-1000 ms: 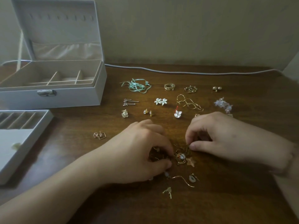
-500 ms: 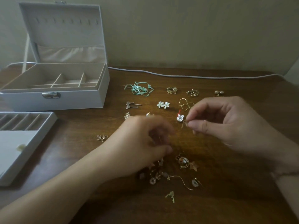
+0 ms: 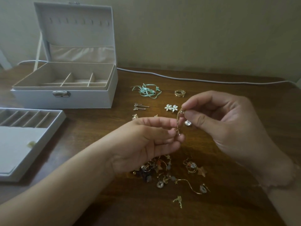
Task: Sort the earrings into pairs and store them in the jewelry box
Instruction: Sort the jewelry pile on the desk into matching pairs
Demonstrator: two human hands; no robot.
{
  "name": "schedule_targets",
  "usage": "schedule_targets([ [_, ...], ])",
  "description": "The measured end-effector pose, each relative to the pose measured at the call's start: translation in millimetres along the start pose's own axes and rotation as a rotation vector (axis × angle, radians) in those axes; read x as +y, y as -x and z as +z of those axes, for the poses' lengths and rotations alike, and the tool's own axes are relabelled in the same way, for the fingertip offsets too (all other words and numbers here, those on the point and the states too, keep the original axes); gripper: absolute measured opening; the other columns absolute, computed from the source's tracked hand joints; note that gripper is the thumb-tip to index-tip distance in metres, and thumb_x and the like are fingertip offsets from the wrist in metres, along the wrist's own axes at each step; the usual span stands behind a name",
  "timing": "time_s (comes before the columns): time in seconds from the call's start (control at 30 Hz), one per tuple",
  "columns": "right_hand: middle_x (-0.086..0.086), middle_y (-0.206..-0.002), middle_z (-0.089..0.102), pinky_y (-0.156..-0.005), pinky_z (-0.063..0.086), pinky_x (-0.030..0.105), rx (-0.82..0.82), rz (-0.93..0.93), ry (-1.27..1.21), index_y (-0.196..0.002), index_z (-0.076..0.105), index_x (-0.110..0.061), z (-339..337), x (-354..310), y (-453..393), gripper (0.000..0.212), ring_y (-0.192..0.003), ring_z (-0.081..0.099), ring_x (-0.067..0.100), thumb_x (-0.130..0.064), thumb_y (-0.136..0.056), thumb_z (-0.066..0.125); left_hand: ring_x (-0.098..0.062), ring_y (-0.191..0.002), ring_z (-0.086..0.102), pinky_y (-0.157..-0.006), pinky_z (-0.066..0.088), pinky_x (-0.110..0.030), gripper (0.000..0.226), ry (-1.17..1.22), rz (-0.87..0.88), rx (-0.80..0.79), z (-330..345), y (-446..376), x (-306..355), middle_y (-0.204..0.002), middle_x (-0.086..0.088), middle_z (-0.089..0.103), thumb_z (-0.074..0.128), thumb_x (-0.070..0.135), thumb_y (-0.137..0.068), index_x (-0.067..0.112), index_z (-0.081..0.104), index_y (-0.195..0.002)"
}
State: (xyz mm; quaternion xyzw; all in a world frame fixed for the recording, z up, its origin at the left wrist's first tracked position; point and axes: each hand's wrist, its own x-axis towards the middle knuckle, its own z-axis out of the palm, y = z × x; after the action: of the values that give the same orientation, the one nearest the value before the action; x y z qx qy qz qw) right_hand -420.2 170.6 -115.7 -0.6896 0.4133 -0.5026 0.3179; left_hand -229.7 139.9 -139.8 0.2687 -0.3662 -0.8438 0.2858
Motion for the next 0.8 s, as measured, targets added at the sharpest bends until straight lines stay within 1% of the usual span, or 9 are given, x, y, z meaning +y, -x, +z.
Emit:
schedule_targets([
  [0.1, -0.006, -0.082, 0.073, -0.064, 0.054, 0.023, -0.046, -0.018, 0.209, -0.086, 0.072, -0.026, -1, 2, 2, 0.01, -0.078, 0.069, 0.014, -0.02, -0.078, 0.074, -0.022, -0.085, 0.071, -0.077, 0.061, -0.029, 0.02, 0.063, -0.029, -0.001, -1, -1, 1, -0.094, -0.019, 0.068, 0.062, 0.001, -0.084, 0.001, 0.072, -0.101],
  [0.2, -0.011, -0.082, 0.071, -0.055, 0.054, 0.028, -0.098, -0.015, 0.312, -0.085, 0.072, -0.033, 0, 4, 3, 0.012, -0.07, 0.067, 0.014, -0.023, -0.078, 0.074, -0.021, -0.08, 0.071, -0.073, 0.062, -0.029, 0.023, 0.101, -0.044, 0.057, -1, -3, 0, -0.093, -0.019, 0.068, 0.059, 0.012, -0.087, -0.002, 0.07, -0.101],
  [0.33, -0.009, -0.091, 0.071, -0.066, 0.057, 0.036, -0.126, -0.039, 0.336, -0.092, 0.072, -0.03, 0, 7, 3, 0.017, -0.087, 0.067, 0.015, -0.017, -0.081, 0.073, -0.018, -0.075, 0.072, -0.073, 0.06, -0.027, 0.019, 0.06, 0.011, 0.054, -3, -6, -1, -0.088, -0.017, 0.07, 0.062, 0.007, -0.082, 0.0, 0.072, -0.097],
  [0.43, -0.01, -0.093, 0.069, -0.069, 0.057, 0.03, -0.053, -0.052, 0.305, -0.093, 0.071, -0.031, -3, 8, 5, 0.01, -0.09, 0.066, 0.013, -0.026, -0.085, 0.069, -0.019, -0.076, 0.072, -0.072, 0.061, -0.027, 0.017, -0.08, 0.083, 0.12, -7, -4, 3, -0.083, -0.015, 0.07, 0.065, 0.004, -0.077, 0.004, 0.074, -0.092],
  [0.5, -0.013, -0.091, 0.069, -0.067, 0.055, 0.022, -0.023, -0.043, 0.302, -0.092, 0.07, -0.034, -6, 8, 6, 0.014, -0.088, 0.066, 0.009, -0.039, -0.08, 0.063, -0.02, -0.079, 0.072, -0.07, 0.06, -0.027, 0.013, -0.313, 0.183, 0.207, -11, 1, 13, -0.082, -0.011, 0.071, 0.069, 0.006, -0.077, 0.009, 0.075, -0.089],
  [0.57, -0.015, -0.091, 0.069, -0.064, 0.053, 0.017, -0.024, -0.026, 0.338, -0.09, 0.068, -0.04, -10, 10, 6, 0.018, -0.086, 0.065, 0.005, -0.05, -0.076, 0.062, -0.016, -0.08, 0.073, -0.071, 0.06, -0.027, 0.013, -0.825, 0.335, 0.401, -21, 5, 22, -0.085, -0.002, 0.073, 0.072, 0.008, -0.083, 0.017, 0.074, -0.093],
  [0.63, -0.018, -0.093, 0.067, -0.064, 0.053, 0.015, -0.03, -0.041, 0.396, -0.09, 0.067, -0.045, -12, 12, 7, 0.017, -0.087, 0.064, 0.003, -0.056, -0.079, 0.061, -0.007, -0.077, 0.071, -0.072, 0.058, -0.025, 0.024, -1.299, 0.41, 0.513, -33, 7, 30, -0.085, 0.007, 0.071, 0.073, 0.011, -0.085, 0.027, 0.07, -0.102],
  [0.67, -0.018, -0.094, 0.068, -0.065, 0.053, 0.018, -0.027, -0.056, 0.404, -0.091, 0.067, -0.045, -12, 12, 7, 0.019, -0.088, 0.065, 0.003, -0.055, -0.078, 0.058, -0.004, -0.077, 0.069, -0.072, 0.057, -0.023, 0.028, -1.409, 0.399, 0.511, -37, 7, 33, -0.085, 0.01, 0.07, 0.073, 0.012, -0.085, 0.031, 0.069, -0.105],
  [0.8, -0.014, -0.093, 0.071, -0.068, 0.055, 0.029, -0.016, -0.11, 0.308, -0.091, 0.069, -0.039, -13, 12, 8, 0.019, -0.087, 0.067, 0.011, -0.048, -0.078, 0.058, 0.002, -0.078, 0.064, -0.066, 0.048, -0.01, 0.033, -1.572, 0.34, 0.461, -47, 10, 37, -0.084, 0.016, 0.066, 0.074, 0.015, -0.084, 0.035, 0.067, -0.11],
])
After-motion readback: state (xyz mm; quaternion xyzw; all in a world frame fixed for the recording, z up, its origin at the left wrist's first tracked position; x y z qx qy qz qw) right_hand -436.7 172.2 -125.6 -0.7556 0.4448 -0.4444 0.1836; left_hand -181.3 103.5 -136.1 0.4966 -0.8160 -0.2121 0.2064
